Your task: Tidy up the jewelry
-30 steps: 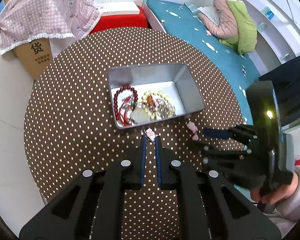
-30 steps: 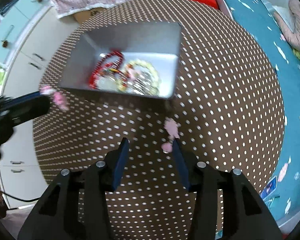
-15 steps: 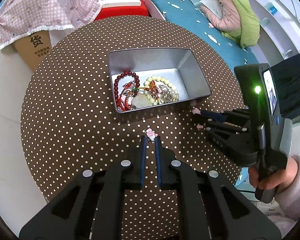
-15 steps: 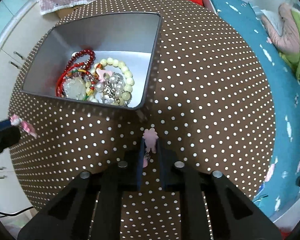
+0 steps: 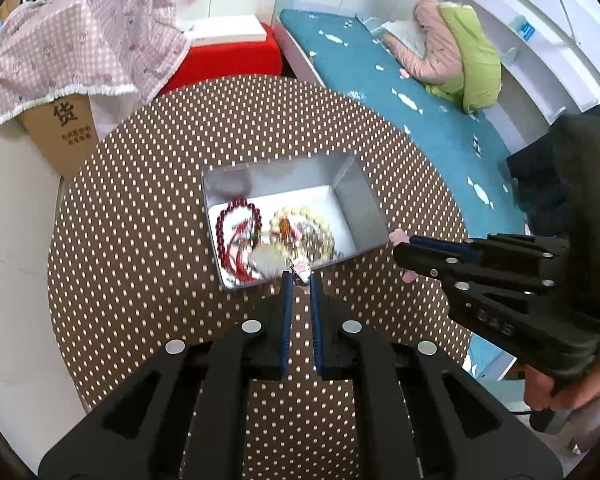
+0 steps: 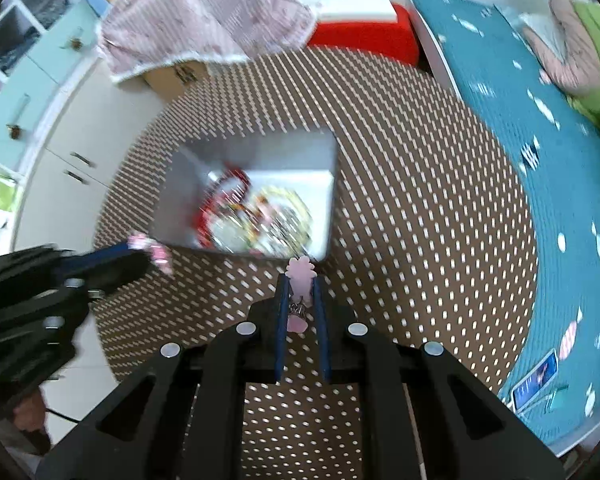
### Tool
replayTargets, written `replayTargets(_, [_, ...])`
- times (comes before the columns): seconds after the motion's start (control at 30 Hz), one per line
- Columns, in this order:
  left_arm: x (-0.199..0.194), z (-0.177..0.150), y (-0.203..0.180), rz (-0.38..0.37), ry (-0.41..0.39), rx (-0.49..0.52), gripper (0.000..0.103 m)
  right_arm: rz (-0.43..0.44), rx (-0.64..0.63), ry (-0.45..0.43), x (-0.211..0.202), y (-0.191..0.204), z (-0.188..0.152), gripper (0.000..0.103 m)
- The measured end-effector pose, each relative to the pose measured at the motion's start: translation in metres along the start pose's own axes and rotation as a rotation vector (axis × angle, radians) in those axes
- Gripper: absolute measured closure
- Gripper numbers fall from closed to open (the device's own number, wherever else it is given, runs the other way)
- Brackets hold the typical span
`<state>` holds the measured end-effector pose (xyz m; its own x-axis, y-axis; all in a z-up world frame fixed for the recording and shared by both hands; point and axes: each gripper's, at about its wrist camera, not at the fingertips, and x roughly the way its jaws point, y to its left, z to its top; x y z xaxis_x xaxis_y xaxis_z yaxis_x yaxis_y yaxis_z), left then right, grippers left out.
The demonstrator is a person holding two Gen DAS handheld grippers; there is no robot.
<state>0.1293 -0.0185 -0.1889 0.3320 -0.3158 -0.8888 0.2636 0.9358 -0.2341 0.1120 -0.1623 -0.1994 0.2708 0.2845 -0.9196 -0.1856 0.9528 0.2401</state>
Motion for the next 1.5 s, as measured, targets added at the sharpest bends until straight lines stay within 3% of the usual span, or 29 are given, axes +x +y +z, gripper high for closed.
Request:
replayTargets(0.3, [0.0,0.024,0.003,0.009,-0.02,-0.032,0.093,0.058,-0.069,-0.069,-0.006,0.021,0.044,0.089])
replayTargets(0.47, [0.002,0.026,0.004,0.033,-0.004,-0.035,0.085,0.045,-0.077,-0.066,-0.008,0.023,0.045,0.072])
replayTargets(0.6, [-0.005,0.023,0.004,0.047,-0.012,-0.036,0.07,0.026,-0.053,-0.074,-0.019,0.022,0.038,0.069])
replayTargets(0.73, [-0.024,0.018,0.0,0.061,-0.021,-0.031,0.065,-0.002,-0.023,-0.105,-0.039,0.023,0.029,0.059])
replayTargets(0.8, [-0.037,0.016,-0.003,0.077,-0.044,-0.02,0.061,-0.017,-0.008,-0.131,-0.05,0.026,0.025,0.048])
replayTargets(1.07, [-0.108,0.01,-0.012,0.131,-0.169,-0.027,0.042,-0.094,0.029,-0.269,-0.114,0.042,0.009,0.018])
replayTargets(1.2, [-0.143,0.01,-0.026,0.175,-0.239,-0.027,0.037,-0.096,0.006,-0.328,-0.141,0.048,0.008,0.012])
replayTargets(1.5, [-0.207,0.0,-0.064,0.261,-0.399,-0.053,0.026,-0.069,-0.09,-0.47,-0.204,0.055,-0.002,0.008])
